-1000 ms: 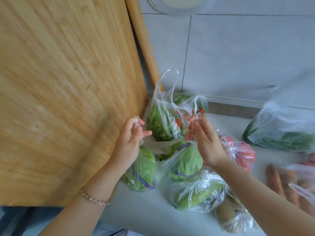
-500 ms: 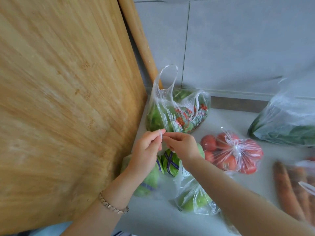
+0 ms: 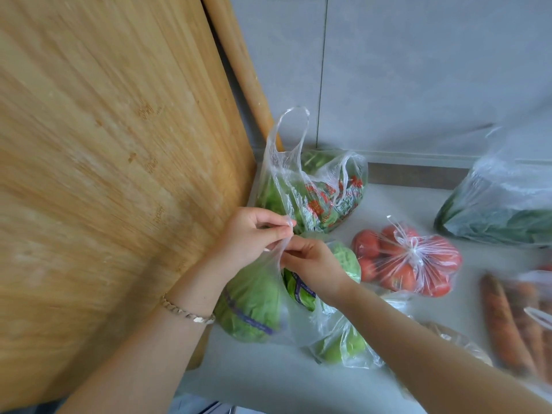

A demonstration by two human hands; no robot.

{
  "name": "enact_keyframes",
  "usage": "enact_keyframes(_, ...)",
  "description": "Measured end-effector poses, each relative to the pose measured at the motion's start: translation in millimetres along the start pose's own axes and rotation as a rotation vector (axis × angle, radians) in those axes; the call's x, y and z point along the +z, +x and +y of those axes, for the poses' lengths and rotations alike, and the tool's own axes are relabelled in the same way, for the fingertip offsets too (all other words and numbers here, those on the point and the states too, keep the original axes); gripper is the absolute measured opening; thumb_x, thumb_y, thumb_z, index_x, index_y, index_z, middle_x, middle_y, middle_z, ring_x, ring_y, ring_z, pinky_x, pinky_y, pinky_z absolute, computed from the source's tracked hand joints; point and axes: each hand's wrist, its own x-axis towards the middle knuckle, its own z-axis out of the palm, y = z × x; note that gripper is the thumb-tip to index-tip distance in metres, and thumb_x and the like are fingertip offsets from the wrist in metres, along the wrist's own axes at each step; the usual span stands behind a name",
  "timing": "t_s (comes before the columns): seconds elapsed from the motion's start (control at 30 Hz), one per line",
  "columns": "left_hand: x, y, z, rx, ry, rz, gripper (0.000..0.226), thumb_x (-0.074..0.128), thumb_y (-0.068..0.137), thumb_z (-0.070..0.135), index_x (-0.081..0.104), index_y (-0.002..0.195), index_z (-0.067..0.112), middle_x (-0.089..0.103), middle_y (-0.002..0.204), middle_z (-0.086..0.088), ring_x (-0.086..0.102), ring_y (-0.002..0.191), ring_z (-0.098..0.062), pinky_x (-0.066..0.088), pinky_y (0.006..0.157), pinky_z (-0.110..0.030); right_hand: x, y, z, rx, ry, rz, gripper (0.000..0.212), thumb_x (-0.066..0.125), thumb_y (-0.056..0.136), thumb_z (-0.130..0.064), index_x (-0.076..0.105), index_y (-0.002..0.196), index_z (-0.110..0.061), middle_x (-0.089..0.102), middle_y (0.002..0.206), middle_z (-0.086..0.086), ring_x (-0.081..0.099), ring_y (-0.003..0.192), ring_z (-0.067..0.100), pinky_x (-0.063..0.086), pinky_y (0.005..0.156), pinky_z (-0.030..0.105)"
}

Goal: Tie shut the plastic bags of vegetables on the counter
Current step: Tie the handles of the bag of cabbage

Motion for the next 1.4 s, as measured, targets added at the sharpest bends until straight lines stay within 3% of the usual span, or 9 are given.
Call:
enact_keyframes(0.13,7,0,-12,-0.157,-0.139,0.047,0.013,0.070,0.075,-0.002,0.070,0.079,0.011,0.070,0.067,0.011,0.064,0.053,0.000,0.047,0.047,-0.010,-5,-1,7,0.092,0.111,-0.041,0.029,0.063,0.075,-0.014,0.061,0.080,0.014,0.050,0.075,0.021,0.040,0.069,0.024,0.034,0.065,0.025)
enact_keyframes(0.37,2,-16,-42,-0.010,0.138,-0.004,0.008,0.067,0.081,0.022,0.067,0.073,0.025,0.069,0.067,0.015,0.064,0.068,0.007,0.047,0.064,-0.005,-6,-8,10,0.146,0.189,0.202,0.023,0.054,0.089,-0.007,0.065,0.069,-0.006,0.050,0.052,0.005,0.038,0.031,-0.001,0.030,0.035,0.006)
enact_keyframes(0.67,2,-18,-57,0.177,0.527,-0.036,0.016,0.046,0.094,0.024,0.059,0.091,0.016,0.055,0.072,0.014,0.054,0.067,-0.001,0.038,0.060,-0.013,-5,-7,6,0.042,-0.098,0.257,0.024,0.061,0.086,-0.012,0.068,0.064,-0.018,0.060,0.048,-0.005,0.047,0.040,0.001,0.042,0.047,0.011)
enact_keyframes(0.8,6,-15,-55,-0.092,0.091,-0.017,0.033,0.036,0.098,0.028,0.065,0.094,0.011,0.067,0.089,-0.017,0.062,0.084,-0.032,0.049,0.084,-0.039,-6,-6,6,0.024,-0.200,0.327,0.027,0.062,0.085,-0.015,0.066,0.061,-0.028,0.059,0.044,-0.012,0.049,0.043,-0.002,0.043,0.050,0.010)
enact_keyframes(0.9,5,-15,-48,-0.191,-0.155,-0.097,0.035,0.044,0.094,0.030,0.067,0.095,0.004,0.067,0.102,-0.021,0.062,0.102,-0.032,0.043,0.101,-0.044,-6,-6,7,0.043,-0.190,0.373,0.024,0.061,0.086,-0.016,0.066,0.063,-0.022,0.058,0.045,-0.009,0.048,0.042,-0.001,0.042,0.047,0.010)
enact_keyframes(0.97,4,-16,-46,-0.174,-0.013,-0.150,0.029,0.056,0.085,0.038,0.063,0.077,0.010,0.066,0.077,-0.008,0.064,0.073,-0.015,0.049,0.078,-0.029,-5,-5,6,0.039,-0.199,0.384,0.023,0.061,0.086,-0.017,0.066,0.064,-0.019,0.057,0.047,-0.006,0.047,0.041,0.001,0.040,0.045,0.010)
enact_keyframes(1.03,7,-19,-45,-0.110,0.172,-0.148,0.039,0.064,0.083,0.036,0.039,0.059,0.019,0.039,0.050,0.011,0.034,0.043,-0.004,0.029,0.047,-0.019,-6,-3,4,0.027,-0.224,0.405,0.021,0.063,0.084,-0.015,0.066,0.064,-0.016,0.057,0.044,-0.005,0.046,0.038,0.002,0.040,0.043,0.013)
enact_keyframes(1.2,19,-25,-48,0.042,0.262,-0.043,0.038,0.059,0.087,0.016,0.039,0.055,0.018,0.053,0.045,0.011,0.037,0.038,-0.001,0.026,0.044,-0.013,-13,7,2,0.033,-0.434,0.396,0.015,0.071,0.076,-0.009,0.064,0.089,-0.012,0.052,0.061,-0.003,0.053,0.044,0.005,0.045,0.048,0.014)
enact_keyframes(1.4,13,-25,-47,0.059,0.202,-0.022,0.026,0.055,0.089,0.012,0.047,0.065,0.009,0.055,0.055,0.010,0.041,0.042,0.001,0.031,0.046,-0.010,-22,-2,-10,-0.069,-0.864,-0.046,0.020,0.053,0.083,-0.004,0.071,0.082,-0.011,0.063,0.076,0.009,0.043,0.055,0.006,0.035,0.055,0.007)
